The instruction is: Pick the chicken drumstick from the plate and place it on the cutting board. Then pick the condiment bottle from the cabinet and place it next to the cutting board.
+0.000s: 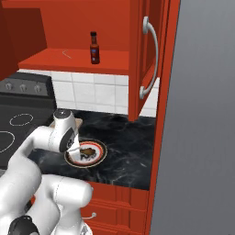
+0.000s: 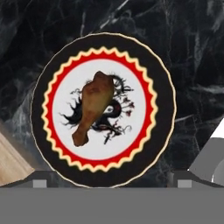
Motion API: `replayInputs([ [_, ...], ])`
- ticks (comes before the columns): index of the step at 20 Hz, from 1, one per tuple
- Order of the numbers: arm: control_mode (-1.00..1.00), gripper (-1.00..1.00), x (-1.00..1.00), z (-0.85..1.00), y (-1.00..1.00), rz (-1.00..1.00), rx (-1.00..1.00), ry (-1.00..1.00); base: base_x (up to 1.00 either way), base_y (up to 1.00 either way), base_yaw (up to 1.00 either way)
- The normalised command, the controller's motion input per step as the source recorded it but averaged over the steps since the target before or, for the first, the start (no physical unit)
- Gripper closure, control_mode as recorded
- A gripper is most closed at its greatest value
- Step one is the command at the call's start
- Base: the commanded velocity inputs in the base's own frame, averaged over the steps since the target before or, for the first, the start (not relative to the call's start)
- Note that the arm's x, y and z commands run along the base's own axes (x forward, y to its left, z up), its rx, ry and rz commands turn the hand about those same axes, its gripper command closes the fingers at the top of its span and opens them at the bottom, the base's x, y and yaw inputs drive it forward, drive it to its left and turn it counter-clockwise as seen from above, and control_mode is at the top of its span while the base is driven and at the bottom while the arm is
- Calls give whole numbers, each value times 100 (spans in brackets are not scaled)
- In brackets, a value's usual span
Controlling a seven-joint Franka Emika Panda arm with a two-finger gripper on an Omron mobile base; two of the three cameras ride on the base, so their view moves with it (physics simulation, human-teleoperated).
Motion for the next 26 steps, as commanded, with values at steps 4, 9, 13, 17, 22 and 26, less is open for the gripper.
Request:
replayInputs([
  [4, -100, -100, 27, -4, -3, 0, 0, 4, 0, 0, 0],
  [9, -100, -100, 19, -9, -10, 0, 0, 4, 0, 0, 0],
  [13, -100, -100, 9, -13, -7, 0, 0, 4, 0, 0, 0],
  [17, -100, -100, 0, -24, 0, 0, 0, 1, 0, 0, 0],
  [22, -100, -100, 0, -31, 0, 0, 0, 0, 0, 0, 0],
  [26, -100, -100, 2, -26, 0, 0, 0, 0, 0, 0, 0],
])
